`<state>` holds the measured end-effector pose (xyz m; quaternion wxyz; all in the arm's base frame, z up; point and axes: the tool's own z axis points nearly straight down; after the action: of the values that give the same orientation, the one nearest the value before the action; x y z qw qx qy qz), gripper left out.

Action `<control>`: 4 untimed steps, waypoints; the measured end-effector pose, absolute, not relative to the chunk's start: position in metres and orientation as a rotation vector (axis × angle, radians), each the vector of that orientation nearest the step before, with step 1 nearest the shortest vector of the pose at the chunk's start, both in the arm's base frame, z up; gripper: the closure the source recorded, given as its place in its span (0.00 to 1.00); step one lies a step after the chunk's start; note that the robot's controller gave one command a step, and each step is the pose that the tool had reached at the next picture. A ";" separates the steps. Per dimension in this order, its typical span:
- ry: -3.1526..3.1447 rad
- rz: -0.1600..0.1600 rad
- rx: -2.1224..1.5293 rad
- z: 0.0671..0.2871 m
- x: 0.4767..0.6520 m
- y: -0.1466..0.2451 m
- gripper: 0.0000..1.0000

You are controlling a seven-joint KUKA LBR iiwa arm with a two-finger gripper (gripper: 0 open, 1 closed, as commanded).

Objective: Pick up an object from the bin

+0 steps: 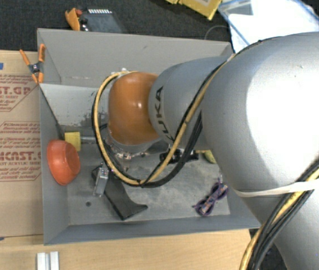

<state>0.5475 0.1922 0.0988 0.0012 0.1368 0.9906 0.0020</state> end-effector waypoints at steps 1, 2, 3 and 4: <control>3.035 0.028 0.591 0.108 0.495 0.150 0.00; 3.037 0.017 0.733 0.074 0.509 0.148 0.00; 2.904 0.040 1.090 0.070 0.491 0.129 1.00; 2.903 0.041 1.090 0.070 0.491 0.129 1.00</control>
Offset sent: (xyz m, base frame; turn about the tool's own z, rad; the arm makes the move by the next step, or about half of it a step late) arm -0.0418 -0.0446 -0.0288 0.2043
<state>0.4914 0.1290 0.0704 0.0200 0.3513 0.9360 0.0131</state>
